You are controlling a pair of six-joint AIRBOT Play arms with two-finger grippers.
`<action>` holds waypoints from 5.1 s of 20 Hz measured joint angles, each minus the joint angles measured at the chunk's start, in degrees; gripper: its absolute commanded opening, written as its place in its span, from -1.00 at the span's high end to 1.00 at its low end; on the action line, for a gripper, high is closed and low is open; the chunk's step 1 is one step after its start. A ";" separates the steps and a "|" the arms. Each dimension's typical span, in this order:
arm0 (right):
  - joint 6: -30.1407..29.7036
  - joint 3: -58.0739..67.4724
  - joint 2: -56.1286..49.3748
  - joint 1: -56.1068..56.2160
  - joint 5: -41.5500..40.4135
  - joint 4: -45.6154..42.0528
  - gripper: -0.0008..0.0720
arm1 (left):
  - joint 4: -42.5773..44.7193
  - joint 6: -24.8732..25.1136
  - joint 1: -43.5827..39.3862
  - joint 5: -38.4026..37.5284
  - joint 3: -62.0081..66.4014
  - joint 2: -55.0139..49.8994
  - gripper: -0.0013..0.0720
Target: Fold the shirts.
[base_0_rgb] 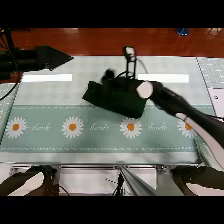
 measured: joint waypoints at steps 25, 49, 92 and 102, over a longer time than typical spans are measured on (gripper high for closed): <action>-0.52 -19.93 4.22 -28.57 23.78 8.76 0.07 | 32.72 -7.85 1.42 -0.87 0.00 0.61 0.22; 3.63 -2.34 44.65 -74.27 68.48 -28.00 0.92 | 35.10 -9.09 1.55 10.86 0.00 -5.81 0.27; -6.34 -10.84 35.98 -36.74 44.46 -28.02 -0.67 | 69.96 -24.63 -20.15 3.43 0.00 0.44 -0.97; -3.02 -10.84 33.73 -33.07 42.51 -28.74 -0.67 | 75.84 -29.38 -22.38 1.75 0.00 0.63 -0.97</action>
